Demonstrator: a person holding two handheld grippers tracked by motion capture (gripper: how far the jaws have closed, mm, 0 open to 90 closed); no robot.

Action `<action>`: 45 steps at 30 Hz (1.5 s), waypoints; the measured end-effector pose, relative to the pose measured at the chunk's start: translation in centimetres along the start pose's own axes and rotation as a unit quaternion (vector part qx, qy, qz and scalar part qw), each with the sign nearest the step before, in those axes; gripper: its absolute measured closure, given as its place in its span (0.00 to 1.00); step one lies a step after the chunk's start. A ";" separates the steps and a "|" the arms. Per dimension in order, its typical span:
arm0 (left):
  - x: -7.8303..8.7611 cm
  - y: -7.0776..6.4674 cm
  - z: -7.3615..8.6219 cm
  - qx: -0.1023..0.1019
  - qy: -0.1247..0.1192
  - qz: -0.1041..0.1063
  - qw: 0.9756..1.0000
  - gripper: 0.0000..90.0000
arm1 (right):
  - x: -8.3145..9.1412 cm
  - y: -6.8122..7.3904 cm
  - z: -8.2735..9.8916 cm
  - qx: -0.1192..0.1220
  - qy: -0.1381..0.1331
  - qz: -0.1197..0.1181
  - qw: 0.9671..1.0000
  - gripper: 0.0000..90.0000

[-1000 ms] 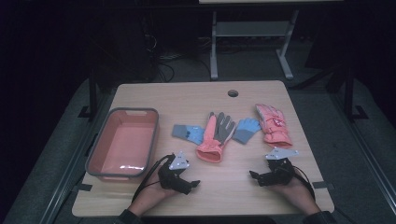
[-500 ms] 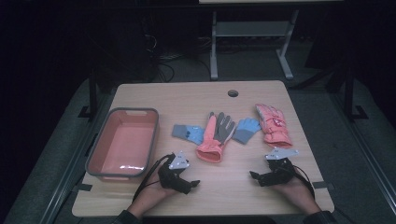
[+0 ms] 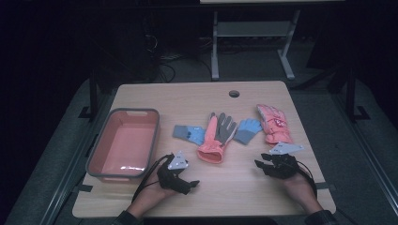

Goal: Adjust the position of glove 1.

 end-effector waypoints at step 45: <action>0.3 0.3 0.2 0.004 -0.001 -0.001 1.000 0.14 | -7.0 -5.2 -6.4 -0.002 -0.014 -0.020 1.000 1.00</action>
Point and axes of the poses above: each handheld gripper's, and its own axes: x roughly backward along the jaws, z roughly out of its underside, y roughly to its left, the point moved 2 cm from there along -x, roughly forward along the jaws, and after that the axes turned 9 degrees about x, right-handed, at the moved point
